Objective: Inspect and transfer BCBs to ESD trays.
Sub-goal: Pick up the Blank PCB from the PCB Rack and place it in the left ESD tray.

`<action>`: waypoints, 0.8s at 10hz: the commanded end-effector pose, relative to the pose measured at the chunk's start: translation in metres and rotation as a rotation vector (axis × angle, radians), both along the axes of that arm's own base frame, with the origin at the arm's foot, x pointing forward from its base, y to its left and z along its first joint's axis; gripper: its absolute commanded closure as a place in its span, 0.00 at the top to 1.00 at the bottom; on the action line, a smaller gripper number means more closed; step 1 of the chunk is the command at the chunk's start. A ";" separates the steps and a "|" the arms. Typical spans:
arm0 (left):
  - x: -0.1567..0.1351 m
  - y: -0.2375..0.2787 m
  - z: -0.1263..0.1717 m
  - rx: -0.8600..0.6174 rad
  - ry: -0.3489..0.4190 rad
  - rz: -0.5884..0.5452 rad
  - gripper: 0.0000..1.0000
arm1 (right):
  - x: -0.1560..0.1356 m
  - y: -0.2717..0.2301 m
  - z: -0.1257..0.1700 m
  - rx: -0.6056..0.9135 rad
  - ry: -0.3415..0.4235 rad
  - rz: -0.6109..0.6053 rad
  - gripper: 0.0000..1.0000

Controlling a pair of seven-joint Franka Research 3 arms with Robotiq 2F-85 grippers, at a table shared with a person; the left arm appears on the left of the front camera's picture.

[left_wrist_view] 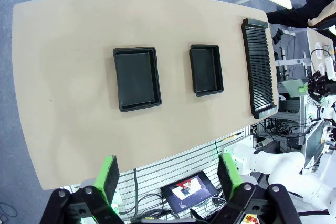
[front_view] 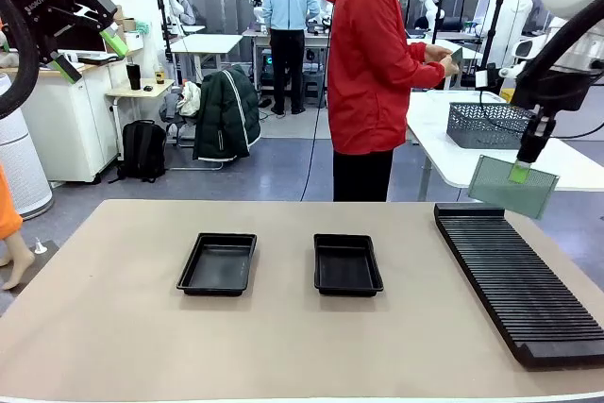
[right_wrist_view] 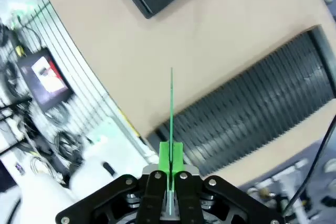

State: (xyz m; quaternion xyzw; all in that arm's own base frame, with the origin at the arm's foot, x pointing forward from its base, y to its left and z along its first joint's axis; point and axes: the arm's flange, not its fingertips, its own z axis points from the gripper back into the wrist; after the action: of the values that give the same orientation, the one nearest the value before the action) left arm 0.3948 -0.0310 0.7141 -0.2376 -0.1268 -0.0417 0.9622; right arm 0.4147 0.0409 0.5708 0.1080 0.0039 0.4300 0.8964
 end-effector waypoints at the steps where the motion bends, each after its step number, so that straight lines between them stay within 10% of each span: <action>1: 0.000 0.001 0.000 -0.002 -0.001 0.001 1.00 | -0.014 0.031 -0.014 0.103 0.061 -0.206 0.02; 8: 0.000 0.001 0.000 -0.002 -0.001 0.001 1.00 | -0.026 0.120 -0.089 0.417 0.178 -0.572 0.02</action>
State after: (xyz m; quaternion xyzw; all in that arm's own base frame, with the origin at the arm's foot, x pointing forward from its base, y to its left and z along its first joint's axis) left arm 0.3948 -0.0311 0.7141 -0.2375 -0.1268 -0.0418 0.9622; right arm 0.3903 0.1424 0.4929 0.3049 -0.0144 0.1601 0.9387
